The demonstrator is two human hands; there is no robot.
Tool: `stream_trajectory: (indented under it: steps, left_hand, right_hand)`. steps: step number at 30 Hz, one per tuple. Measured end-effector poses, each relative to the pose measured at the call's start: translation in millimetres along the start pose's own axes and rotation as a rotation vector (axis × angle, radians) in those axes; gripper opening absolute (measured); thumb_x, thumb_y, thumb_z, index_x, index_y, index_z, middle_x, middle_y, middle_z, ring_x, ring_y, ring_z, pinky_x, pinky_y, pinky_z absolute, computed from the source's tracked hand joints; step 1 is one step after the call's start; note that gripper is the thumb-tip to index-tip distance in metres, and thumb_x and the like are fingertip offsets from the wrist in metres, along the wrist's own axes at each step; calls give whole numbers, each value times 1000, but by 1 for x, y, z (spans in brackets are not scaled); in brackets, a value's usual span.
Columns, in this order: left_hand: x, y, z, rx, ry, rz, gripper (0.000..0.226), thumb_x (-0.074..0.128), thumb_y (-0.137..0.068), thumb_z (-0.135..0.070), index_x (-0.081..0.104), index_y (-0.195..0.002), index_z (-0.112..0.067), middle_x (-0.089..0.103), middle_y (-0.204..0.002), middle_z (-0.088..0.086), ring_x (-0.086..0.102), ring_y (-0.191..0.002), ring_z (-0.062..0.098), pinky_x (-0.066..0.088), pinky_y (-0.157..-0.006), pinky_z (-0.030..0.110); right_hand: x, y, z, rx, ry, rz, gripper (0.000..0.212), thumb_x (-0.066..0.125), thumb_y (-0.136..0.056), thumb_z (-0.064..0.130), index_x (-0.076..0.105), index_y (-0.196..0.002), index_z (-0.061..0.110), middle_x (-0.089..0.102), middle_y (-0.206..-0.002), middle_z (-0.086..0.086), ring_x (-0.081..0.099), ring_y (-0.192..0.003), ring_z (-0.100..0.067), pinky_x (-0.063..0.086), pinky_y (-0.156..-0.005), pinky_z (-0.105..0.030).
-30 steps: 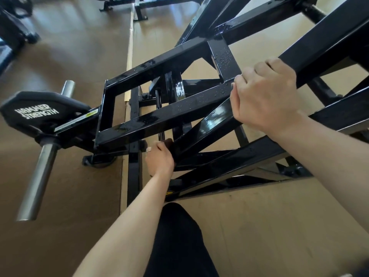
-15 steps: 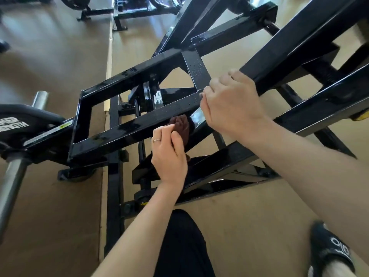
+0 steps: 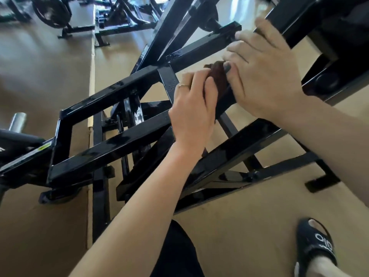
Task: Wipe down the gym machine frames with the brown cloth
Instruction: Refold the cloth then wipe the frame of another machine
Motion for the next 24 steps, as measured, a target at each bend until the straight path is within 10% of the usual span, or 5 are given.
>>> stream_trajectory:
  steps: [9, 16, 24]
  left_hand:
    - [-29, 61, 80, -130, -156, 20, 31, 39, -107, -24, 63, -109, -4, 60, -108, 9, 59, -87, 23, 52, -58, 38]
    - [13, -23, -110, 361, -8, -157, 36, 44, -105, -36, 71, -105, -12, 64, -107, 9, 61, -95, 22, 55, -55, 35]
    - [20, 75, -62, 524, 5, 51, 29, 40, -108, -38, 62, -112, -21, 66, -113, 10, 62, -96, 23, 52, -69, 28]
  right_hand:
    - [-14, 78, 5, 22, -155, -61, 48, 29, -111, 24, 52, -146, 1, 45, -157, -19, 35, -150, -33, 23, -125, -52]
    - [10, 143, -51, 171, 7, 123, 55, 18, -112, 35, 43, -155, 10, 43, -158, -18, 29, -153, -33, 11, -127, -55]
    - [4, 148, -54, 159, -143, -19, 52, 22, -113, 31, 41, -156, 9, 38, -162, -16, 28, -154, -30, 14, -127, -54]
Point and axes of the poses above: each hand's wrist, its own y-axis away from the middle knuckle, its own x-axis out of the palm, z = x × y, the point moved 10 cm from there along -y, towards the middle knuckle
